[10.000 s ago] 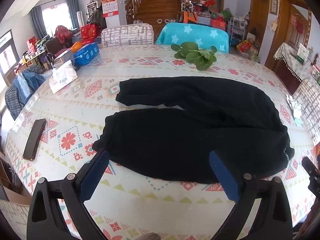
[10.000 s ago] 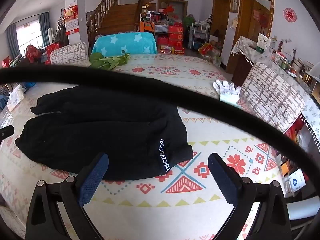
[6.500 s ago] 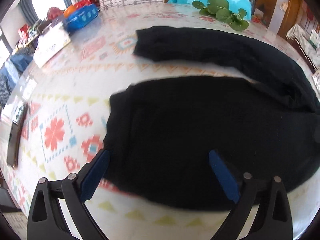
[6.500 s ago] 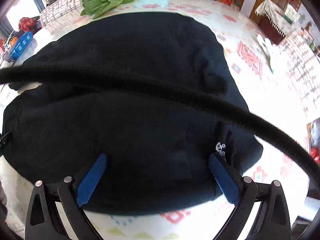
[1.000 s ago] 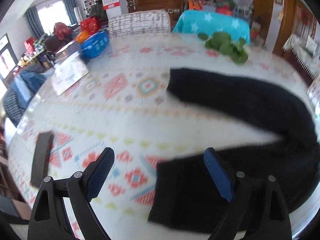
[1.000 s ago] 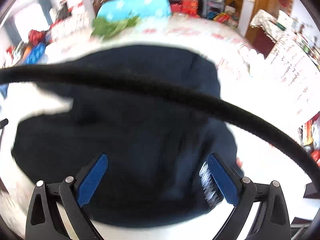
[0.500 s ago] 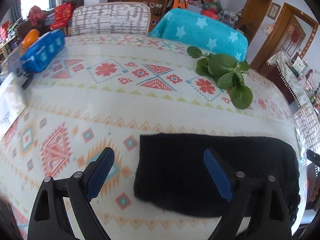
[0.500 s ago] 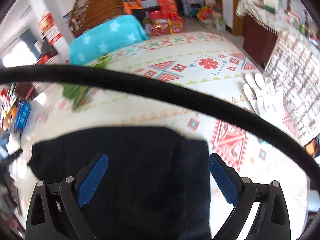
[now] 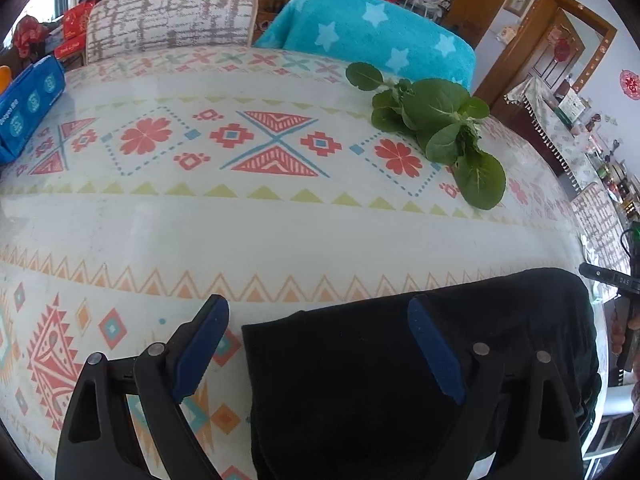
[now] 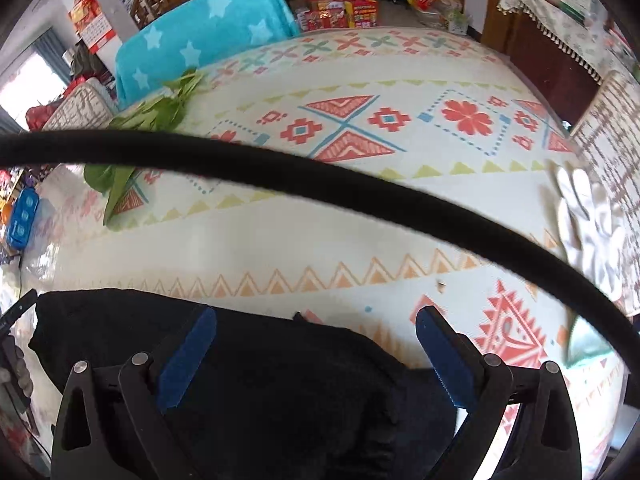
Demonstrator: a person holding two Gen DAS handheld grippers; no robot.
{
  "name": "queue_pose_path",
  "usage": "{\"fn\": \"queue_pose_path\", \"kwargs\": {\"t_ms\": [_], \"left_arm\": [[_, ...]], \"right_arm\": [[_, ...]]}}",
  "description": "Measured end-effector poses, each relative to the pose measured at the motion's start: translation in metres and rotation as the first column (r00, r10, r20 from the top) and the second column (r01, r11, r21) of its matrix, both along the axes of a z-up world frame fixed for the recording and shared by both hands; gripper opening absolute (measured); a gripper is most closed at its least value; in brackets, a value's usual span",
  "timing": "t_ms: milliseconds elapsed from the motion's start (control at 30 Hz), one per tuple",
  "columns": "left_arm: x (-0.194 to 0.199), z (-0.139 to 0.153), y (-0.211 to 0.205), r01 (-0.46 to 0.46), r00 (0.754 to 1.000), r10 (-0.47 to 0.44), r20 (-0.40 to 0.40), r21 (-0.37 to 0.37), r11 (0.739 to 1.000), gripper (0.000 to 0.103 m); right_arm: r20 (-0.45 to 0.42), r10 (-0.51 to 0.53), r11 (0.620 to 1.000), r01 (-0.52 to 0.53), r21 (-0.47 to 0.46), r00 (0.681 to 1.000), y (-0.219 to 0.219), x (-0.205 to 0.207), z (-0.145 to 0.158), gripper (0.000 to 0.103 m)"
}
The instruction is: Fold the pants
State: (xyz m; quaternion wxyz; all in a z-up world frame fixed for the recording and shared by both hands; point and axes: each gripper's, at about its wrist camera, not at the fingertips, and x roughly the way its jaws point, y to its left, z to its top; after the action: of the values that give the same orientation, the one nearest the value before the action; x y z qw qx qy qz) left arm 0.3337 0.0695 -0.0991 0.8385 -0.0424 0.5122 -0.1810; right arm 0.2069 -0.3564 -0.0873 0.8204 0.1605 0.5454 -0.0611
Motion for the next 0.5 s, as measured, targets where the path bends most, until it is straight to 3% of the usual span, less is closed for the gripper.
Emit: {"fn": "queue_pose_path", "kwargs": {"t_ms": [100, 333, 500], "left_arm": [[-0.002, -0.005, -0.005, 0.03, 1.0, -0.03, -0.004, -0.001, 1.0, 0.091], [-0.01, -0.011, -0.022, 0.083, 0.996, -0.085, 0.022, 0.08, 0.993, 0.091], [-0.009, -0.012, -0.027, 0.1, 0.994, -0.104, 0.03, 0.103, 0.99, 0.091]], "right_arm": [[-0.011, 0.037, 0.999, -0.037, 0.011, 0.999, 0.007, 0.009, -0.004, 0.101], [-0.038, 0.093, 0.996, -0.093, 0.011, 0.995, 0.012, 0.022, -0.02, 0.101], [-0.061, 0.191, 0.977, -0.195, -0.081, 0.98, 0.033, 0.023, -0.025, 0.102]]}}
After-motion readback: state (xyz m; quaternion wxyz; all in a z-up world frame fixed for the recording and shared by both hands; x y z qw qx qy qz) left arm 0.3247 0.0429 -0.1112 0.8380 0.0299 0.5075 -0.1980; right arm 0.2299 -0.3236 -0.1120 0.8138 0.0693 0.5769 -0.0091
